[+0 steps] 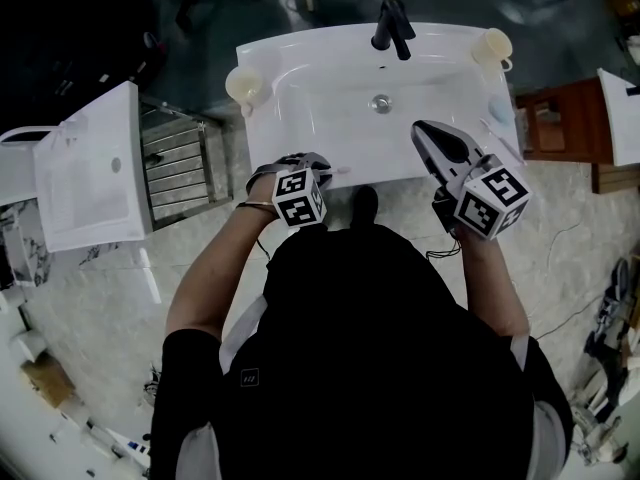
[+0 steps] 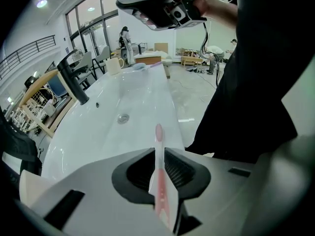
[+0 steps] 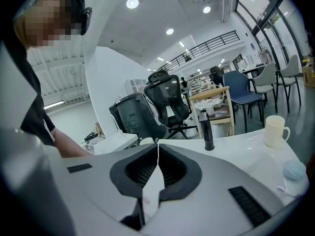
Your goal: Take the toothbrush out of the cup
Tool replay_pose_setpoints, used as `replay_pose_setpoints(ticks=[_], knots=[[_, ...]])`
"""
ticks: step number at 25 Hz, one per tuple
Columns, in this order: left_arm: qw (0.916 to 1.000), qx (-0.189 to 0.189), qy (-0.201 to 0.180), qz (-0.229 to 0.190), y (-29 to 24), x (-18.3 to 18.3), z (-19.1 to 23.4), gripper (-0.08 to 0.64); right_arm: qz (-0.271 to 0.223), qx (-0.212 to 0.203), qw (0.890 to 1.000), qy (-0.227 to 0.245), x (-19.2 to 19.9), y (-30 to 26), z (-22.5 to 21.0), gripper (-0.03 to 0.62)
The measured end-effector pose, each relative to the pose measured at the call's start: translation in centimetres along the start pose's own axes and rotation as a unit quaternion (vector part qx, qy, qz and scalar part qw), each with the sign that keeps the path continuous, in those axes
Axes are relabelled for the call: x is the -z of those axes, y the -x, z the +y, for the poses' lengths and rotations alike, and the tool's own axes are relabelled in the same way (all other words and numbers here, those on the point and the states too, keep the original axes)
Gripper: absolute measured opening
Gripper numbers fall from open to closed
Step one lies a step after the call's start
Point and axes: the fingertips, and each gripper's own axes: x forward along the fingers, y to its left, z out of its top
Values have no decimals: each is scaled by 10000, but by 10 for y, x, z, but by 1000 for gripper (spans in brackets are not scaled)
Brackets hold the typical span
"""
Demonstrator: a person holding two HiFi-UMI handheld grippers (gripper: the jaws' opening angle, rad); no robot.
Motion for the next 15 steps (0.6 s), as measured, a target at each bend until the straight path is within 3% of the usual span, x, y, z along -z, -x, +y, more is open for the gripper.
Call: replay_pose_setpoints(ticks=[6,9,15], knots=[[9994,-70,236,-239,11,-7,5,69,-1,-22,10000,21,-2,-1,1,31],[9972,-363,446,-481,30,-15,16,69,-45,-51,10000,49,-5,-2,3,31],[9771,-1014,1435,-1200,84,-24,48,67,-184,-131,9997,135,-18,-6,9,31]])
